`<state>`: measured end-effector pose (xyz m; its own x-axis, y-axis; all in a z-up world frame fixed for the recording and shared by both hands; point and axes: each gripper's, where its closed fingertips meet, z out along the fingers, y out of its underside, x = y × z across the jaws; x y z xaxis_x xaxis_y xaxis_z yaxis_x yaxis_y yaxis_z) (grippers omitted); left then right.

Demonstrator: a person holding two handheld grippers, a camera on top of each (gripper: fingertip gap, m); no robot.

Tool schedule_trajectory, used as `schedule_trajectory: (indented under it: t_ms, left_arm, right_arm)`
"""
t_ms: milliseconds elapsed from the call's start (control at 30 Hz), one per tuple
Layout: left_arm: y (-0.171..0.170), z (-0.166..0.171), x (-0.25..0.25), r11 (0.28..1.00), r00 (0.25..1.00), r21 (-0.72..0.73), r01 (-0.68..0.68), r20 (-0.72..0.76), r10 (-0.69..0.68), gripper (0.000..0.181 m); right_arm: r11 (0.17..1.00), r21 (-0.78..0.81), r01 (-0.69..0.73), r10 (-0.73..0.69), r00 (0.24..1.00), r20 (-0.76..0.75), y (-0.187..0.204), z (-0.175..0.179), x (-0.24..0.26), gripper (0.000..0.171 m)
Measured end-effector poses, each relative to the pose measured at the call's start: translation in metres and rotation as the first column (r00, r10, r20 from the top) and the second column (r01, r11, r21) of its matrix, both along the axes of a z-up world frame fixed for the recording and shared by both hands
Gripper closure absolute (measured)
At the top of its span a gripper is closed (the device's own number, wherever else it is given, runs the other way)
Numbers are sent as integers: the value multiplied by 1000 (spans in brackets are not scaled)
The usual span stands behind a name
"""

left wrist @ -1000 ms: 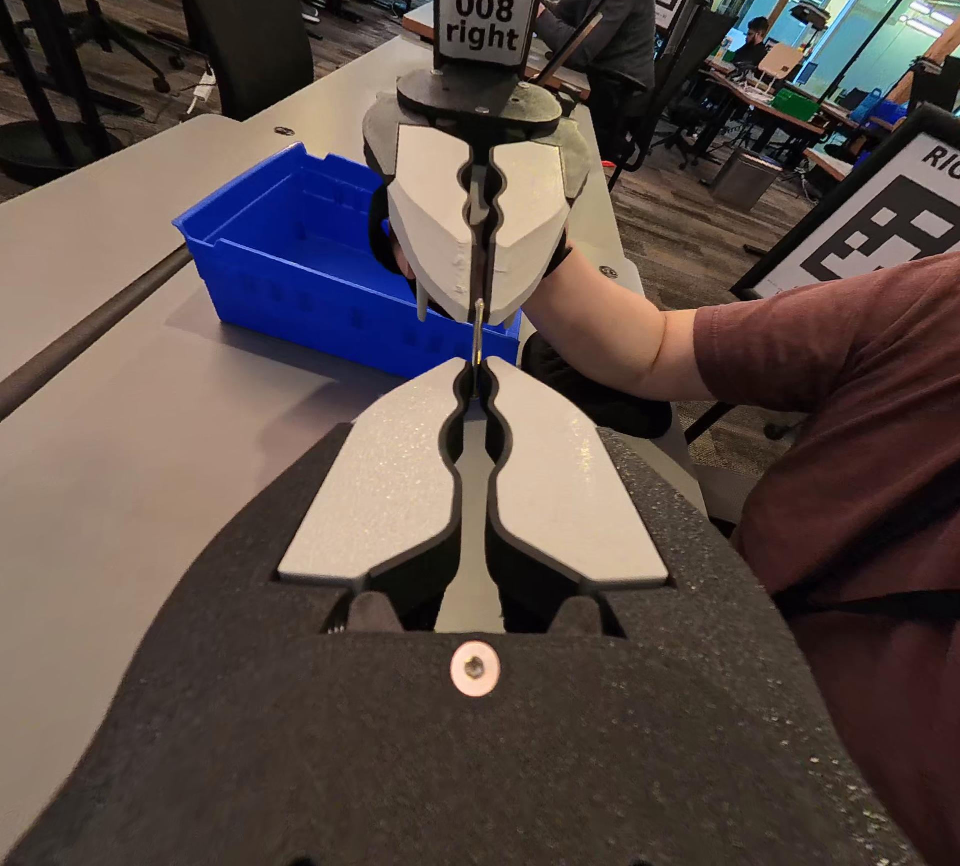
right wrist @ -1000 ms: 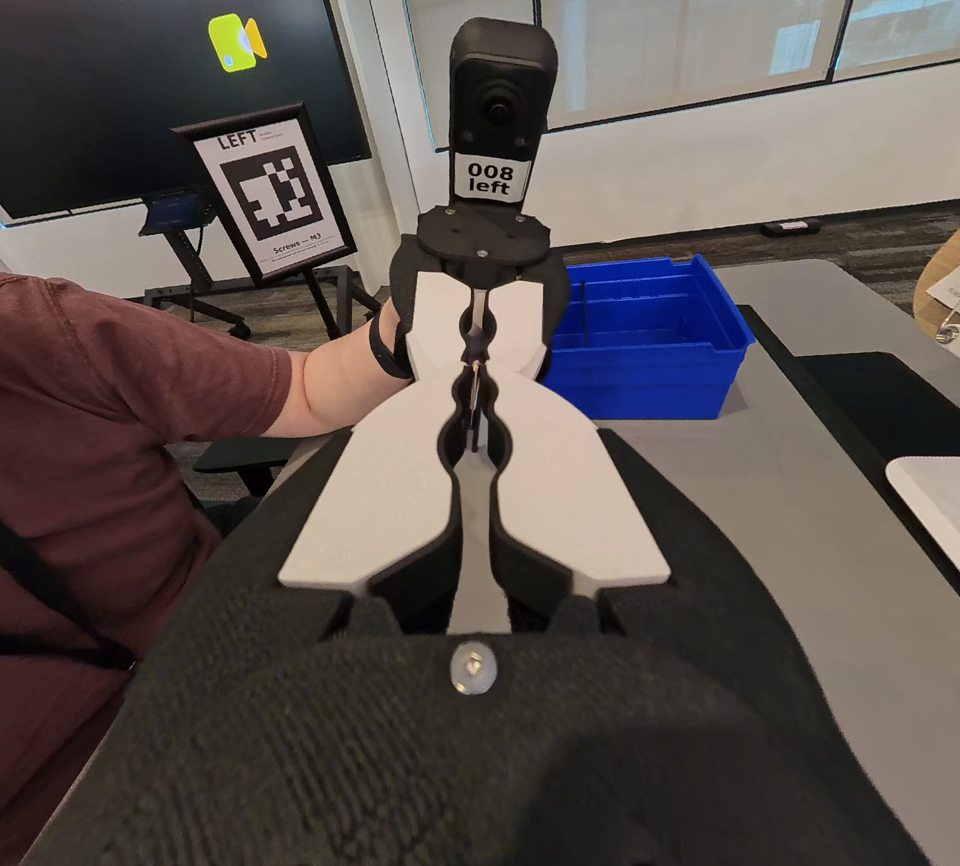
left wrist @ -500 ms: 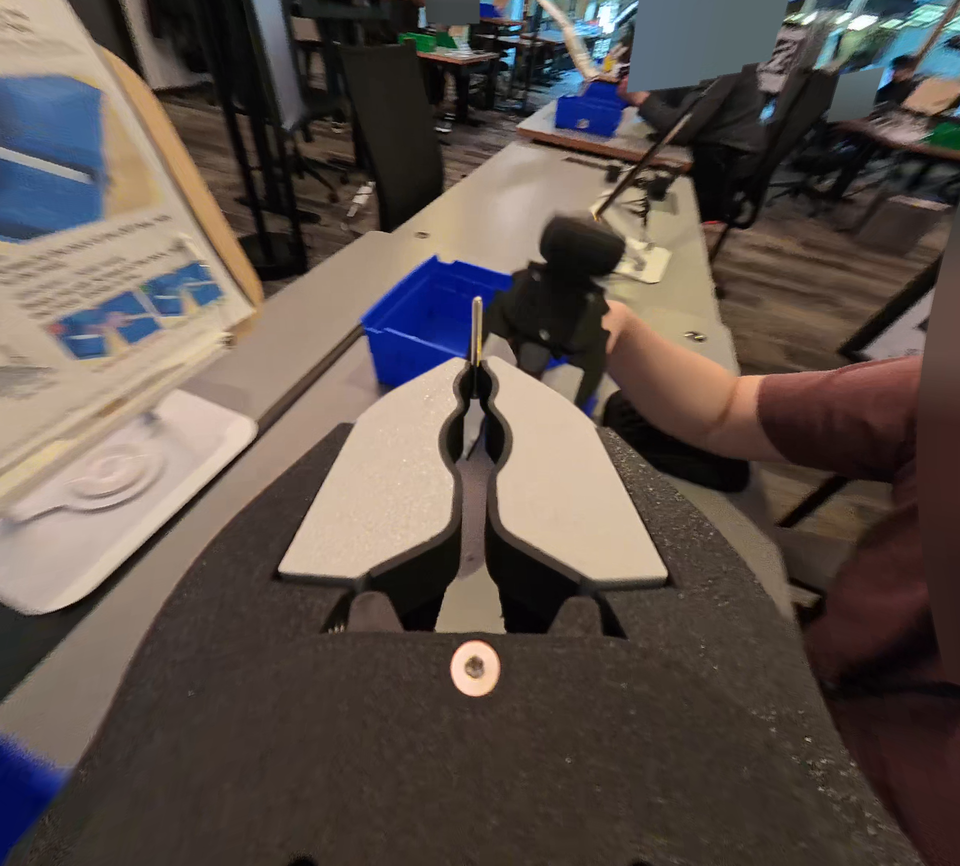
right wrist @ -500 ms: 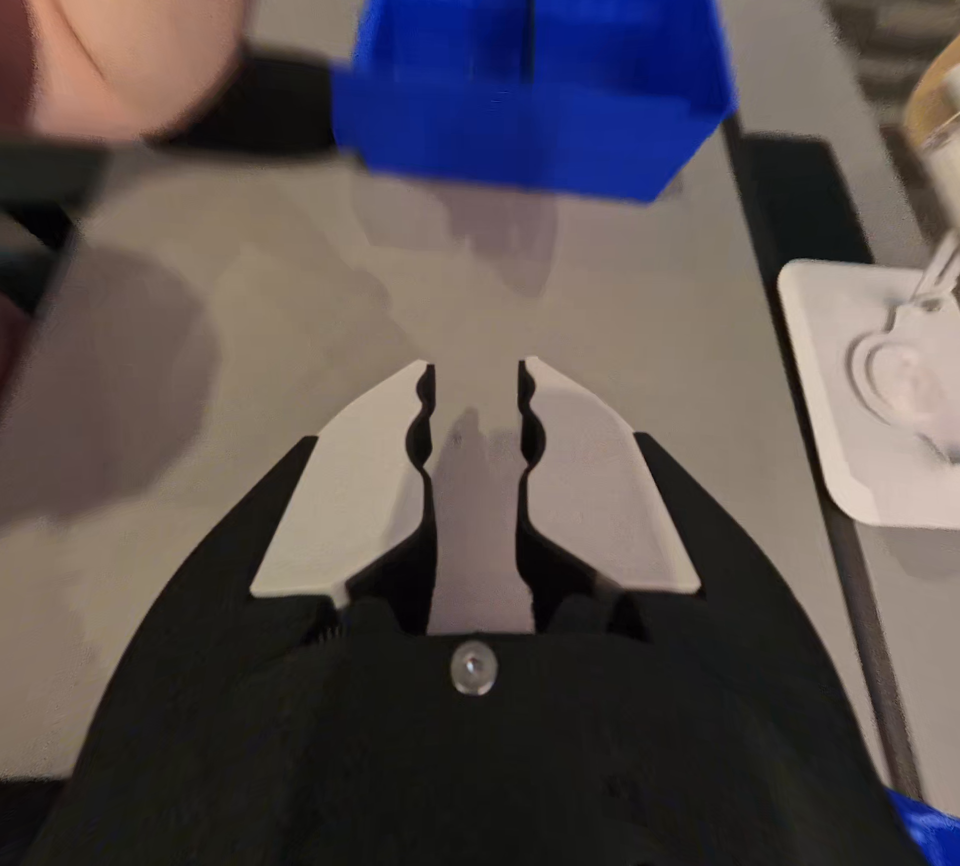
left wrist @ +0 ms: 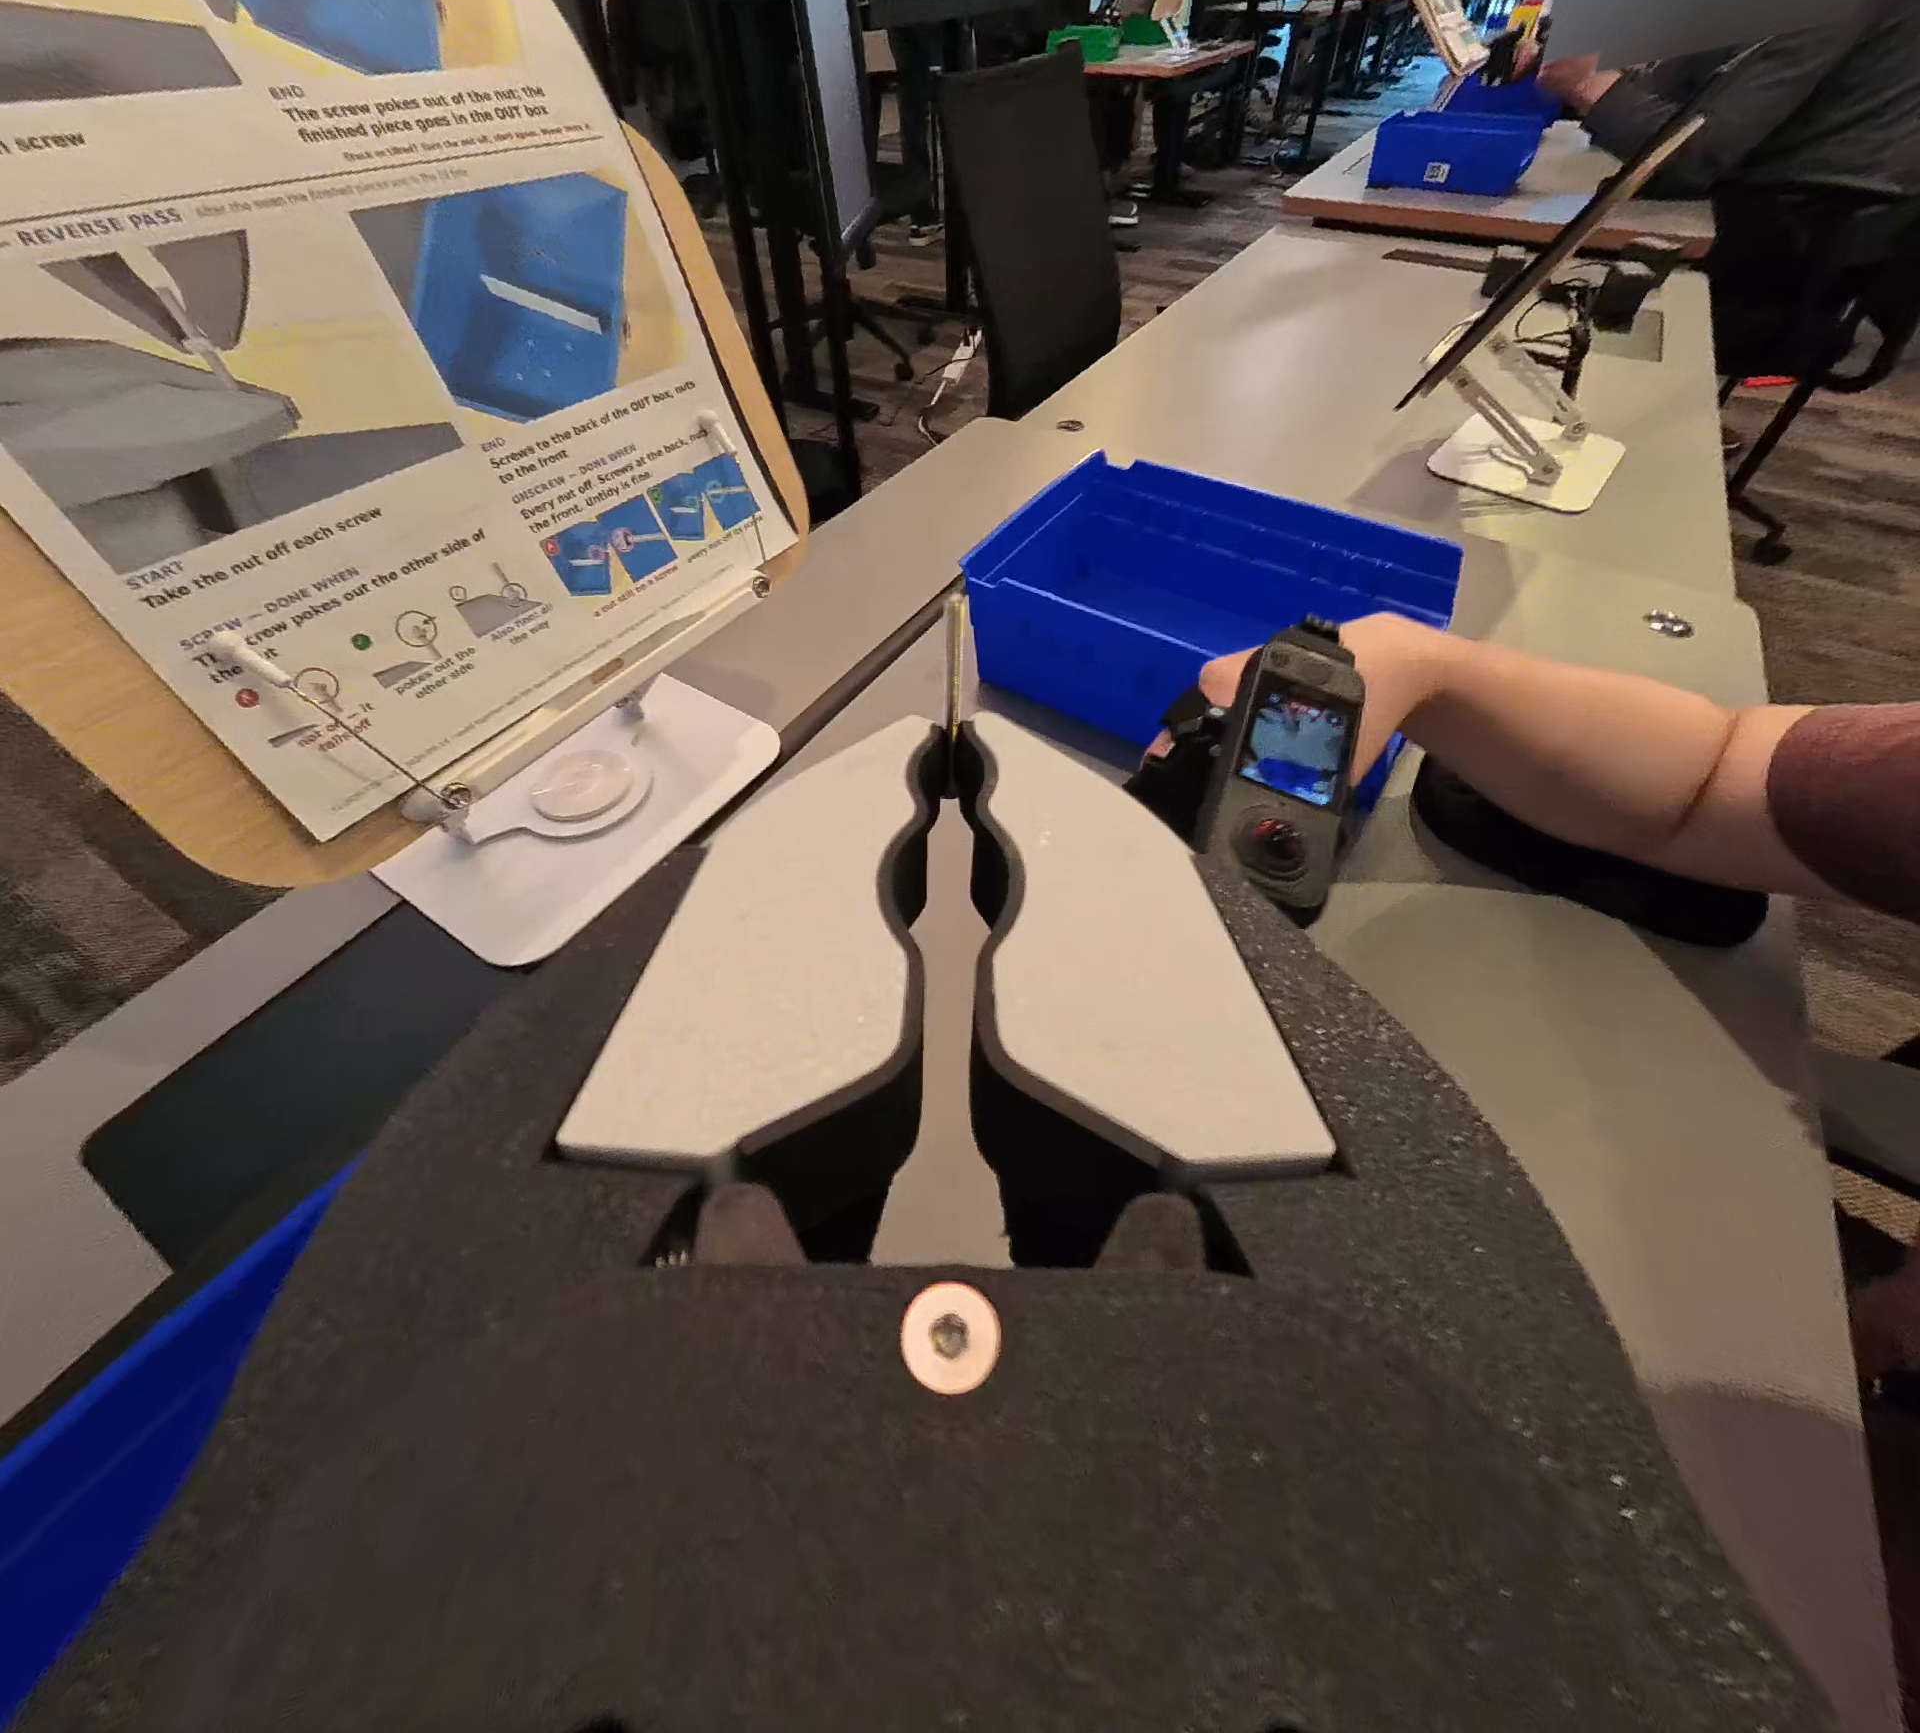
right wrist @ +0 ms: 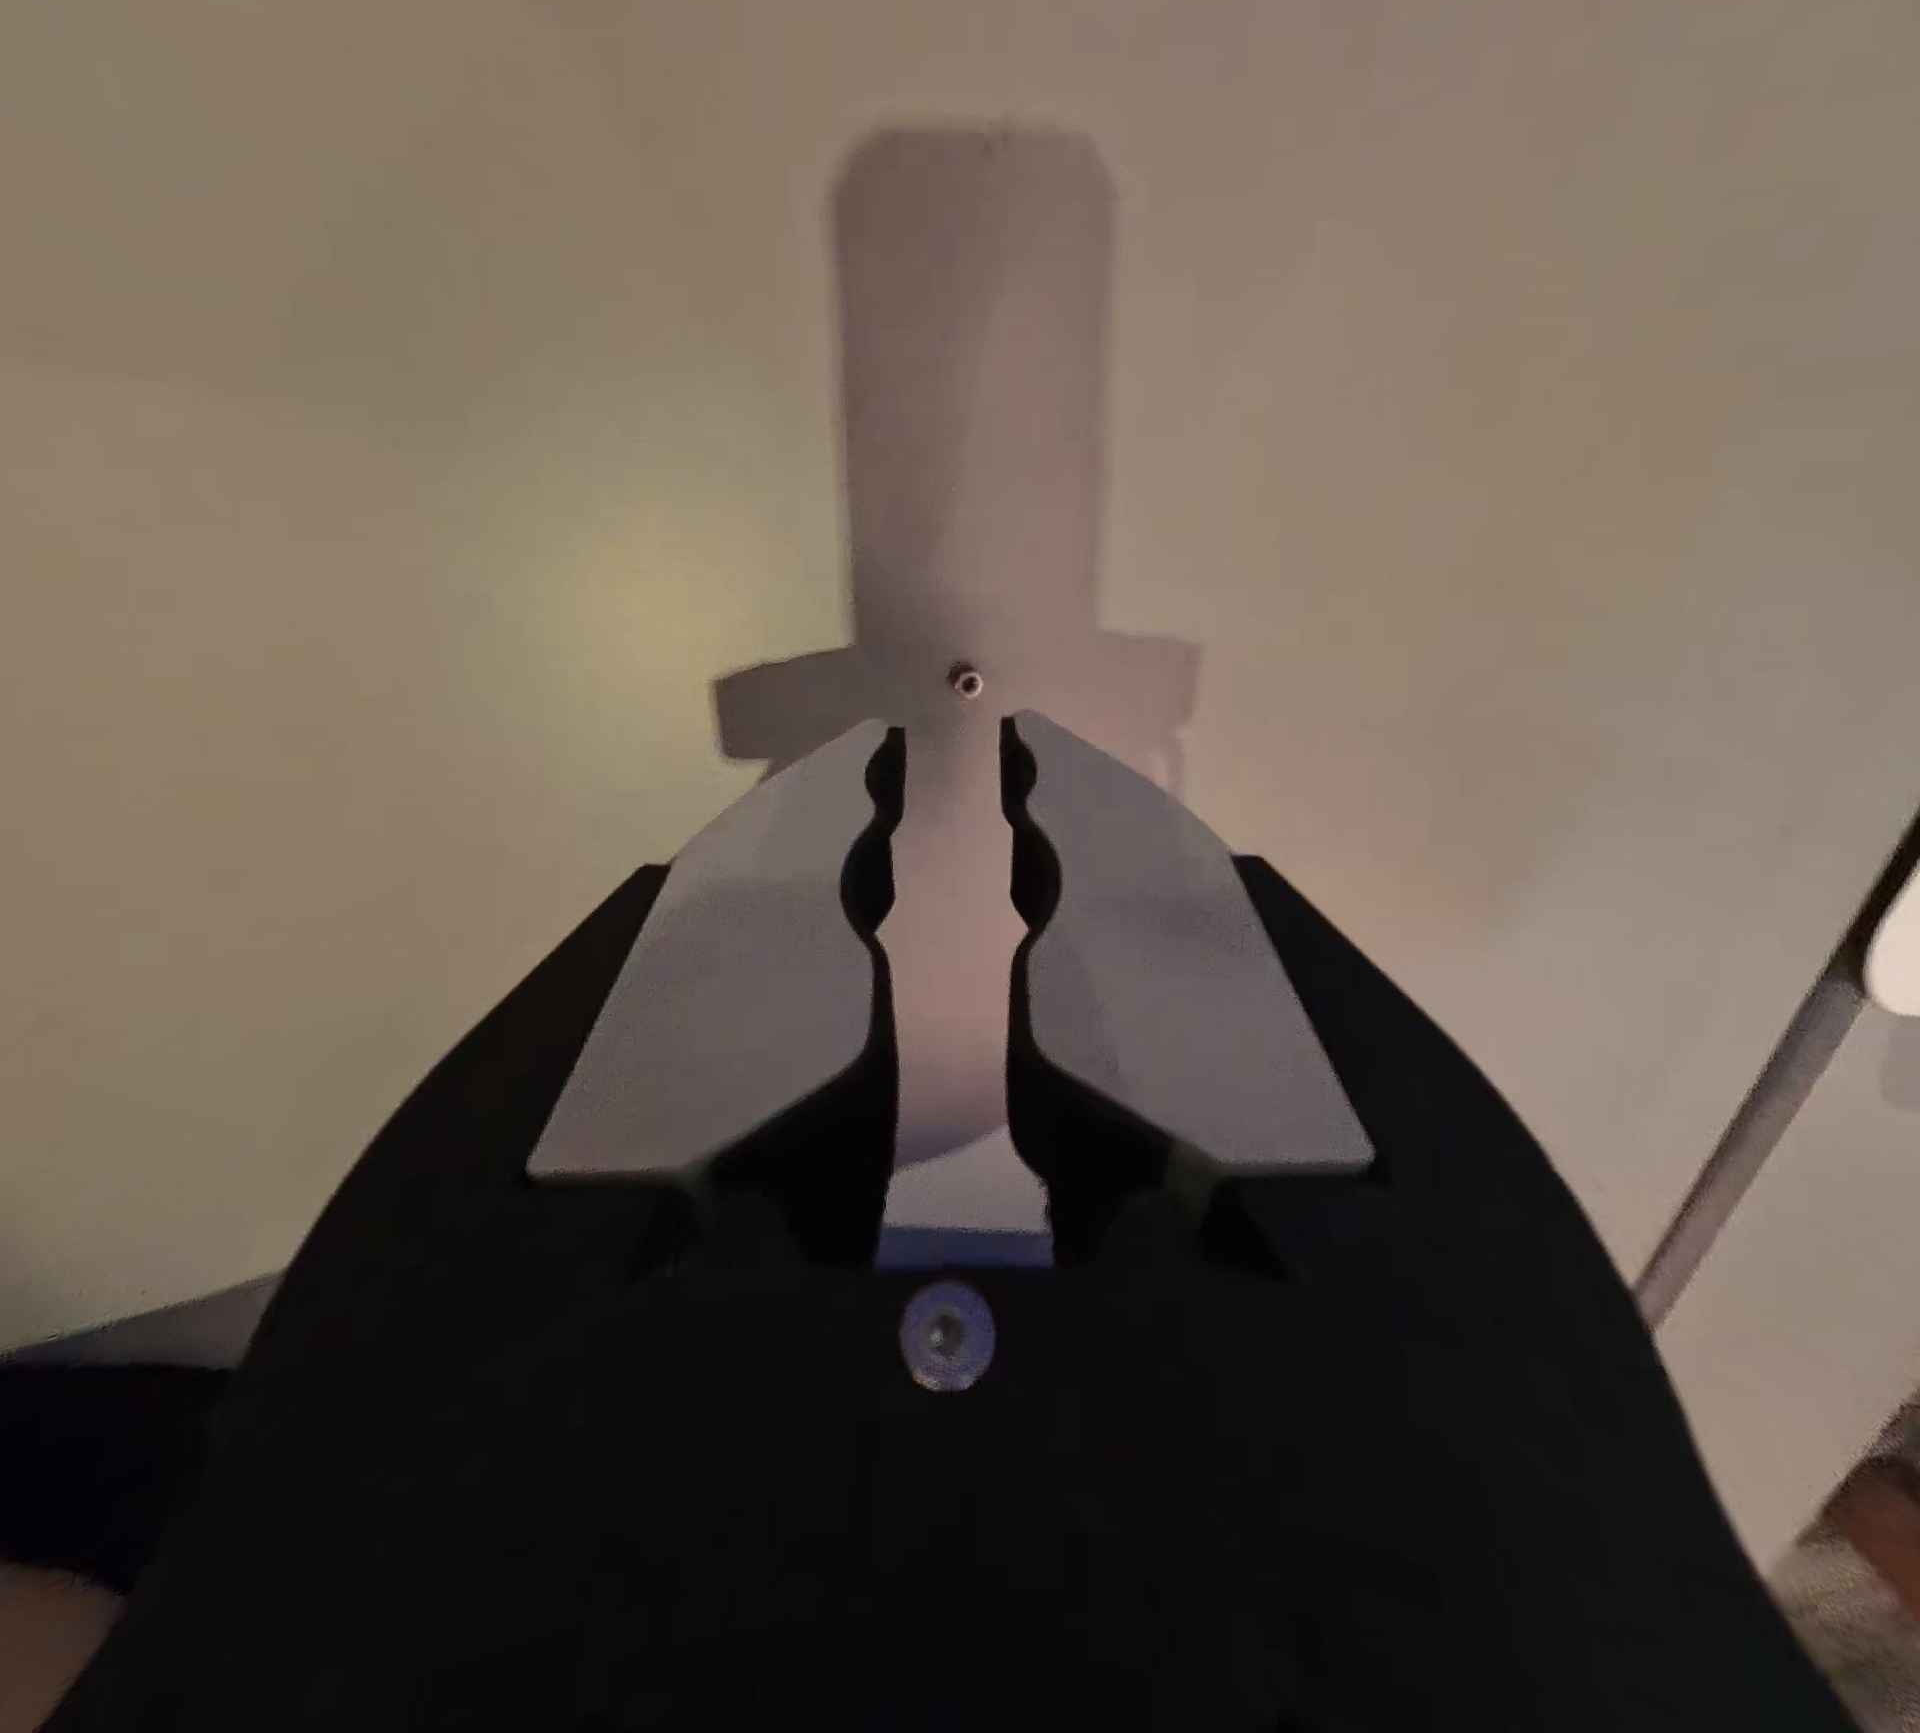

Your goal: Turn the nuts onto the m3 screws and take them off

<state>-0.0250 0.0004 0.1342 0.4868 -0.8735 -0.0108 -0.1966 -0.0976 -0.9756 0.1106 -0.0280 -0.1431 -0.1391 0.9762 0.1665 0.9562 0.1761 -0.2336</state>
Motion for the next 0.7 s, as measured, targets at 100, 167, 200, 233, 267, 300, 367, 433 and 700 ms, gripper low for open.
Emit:
schedule_trajectory:
  t_ms: [100, 167, 200, 233, 267, 300, 367, 433, 700]
  left_arm:
    - [5, -7, 2, 1000, 1000, -17, -19, -23, 18, 179]
    - [6, -12, 6, 1000, 999, -20, -14, -44, 13, 179]
    - [6, -13, 9, 1000, 999, -23, -4, -50, 3, 179]
    - [5, -14, 12, 1000, 999, -25, 3, -53, -5, 179]
    - [5, -15, 15, 1000, 998, -26, 11, -56, -13, 179]
    - [4, -17, 17, 999, 998, -29, 19, -63, -21, 179]
    - [3, -20, 21, 999, 997, -35, 31, -76, -33, 179]
    - [4, -23, 24, 998, 996, -44, 38, -80, -42, 179]
    - [2, -28, 31, 995, 994, -72, 66, -83, -72, 179]
  right_arm:
    - [995, -65, 71, -73, 997, -19, -1, -4, -5, 153]
    - [991, -58, 118, -118, 993, 7, 2, -6, -4, 153]
    - [991, -46, 124, -124, 992, 13, 3, -7, -5, 152]
    - [991, -42, 126, -126, 992, 14, 3, -9, -7, 152]
    - [990, -45, 133, -132, 991, 22, 3, -11, -7, 153]
    - [989, -46, 141, -140, 990, 33, 4, -14, -7, 152]
    - [985, -40, 170, -168, 985, 46, 8, -17, -5, 152]
    - [978, -63, 201, -199, 979, 40, 8, -18, -6, 152]
    - [963, -133, 234, -231, 972, 36, 5, -19, -6, 157]
